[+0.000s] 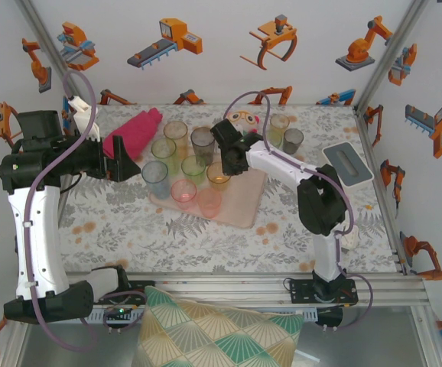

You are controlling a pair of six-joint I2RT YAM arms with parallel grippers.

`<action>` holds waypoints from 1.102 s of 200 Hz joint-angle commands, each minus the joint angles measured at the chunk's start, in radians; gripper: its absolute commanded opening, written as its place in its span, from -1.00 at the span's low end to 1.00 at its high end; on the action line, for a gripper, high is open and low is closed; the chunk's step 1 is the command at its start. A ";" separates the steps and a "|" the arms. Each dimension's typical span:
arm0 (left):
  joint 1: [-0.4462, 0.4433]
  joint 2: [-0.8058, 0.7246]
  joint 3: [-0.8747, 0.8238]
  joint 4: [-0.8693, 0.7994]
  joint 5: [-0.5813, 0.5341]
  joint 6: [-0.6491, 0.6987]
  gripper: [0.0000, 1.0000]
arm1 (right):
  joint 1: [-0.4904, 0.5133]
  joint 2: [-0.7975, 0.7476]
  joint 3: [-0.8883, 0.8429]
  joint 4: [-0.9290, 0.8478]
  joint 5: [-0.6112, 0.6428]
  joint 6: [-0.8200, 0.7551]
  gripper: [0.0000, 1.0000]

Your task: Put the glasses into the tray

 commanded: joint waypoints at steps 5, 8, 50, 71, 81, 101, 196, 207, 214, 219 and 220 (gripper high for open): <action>0.005 0.002 0.002 -0.008 0.035 0.011 0.94 | 0.001 0.013 0.009 0.012 0.001 0.008 -0.71; 0.004 0.002 0.003 -0.009 0.034 0.011 0.94 | 0.001 0.014 0.010 0.013 0.002 0.006 -0.70; 0.004 0.004 0.003 -0.006 0.036 0.012 0.94 | 0.002 0.029 0.026 0.011 -0.008 0.009 -0.60; 0.005 0.005 0.006 -0.006 0.038 0.010 0.94 | 0.006 0.035 0.037 0.005 -0.007 0.008 -0.49; 0.005 0.007 0.008 -0.006 0.038 0.010 0.94 | 0.007 0.032 0.039 0.001 -0.002 0.009 -0.43; 0.004 0.008 0.011 -0.005 0.040 0.009 0.94 | 0.008 0.024 0.043 -0.005 0.009 0.005 -0.33; 0.005 0.008 0.016 -0.005 0.043 0.006 0.94 | 0.007 -0.076 0.043 -0.032 0.020 -0.023 -0.17; 0.004 0.007 0.016 -0.005 0.042 0.007 0.94 | 0.007 -0.088 0.044 -0.036 0.015 -0.030 -0.17; 0.005 0.006 0.015 -0.005 0.042 0.007 0.94 | 0.007 -0.094 0.043 -0.037 0.013 -0.033 -0.16; 0.004 0.006 0.016 -0.006 0.043 0.007 0.94 | 0.007 -0.100 0.043 -0.039 0.010 -0.036 -0.16; 0.004 0.007 0.016 -0.006 0.043 0.007 0.94 | 0.007 -0.101 0.043 -0.039 0.010 -0.036 -0.17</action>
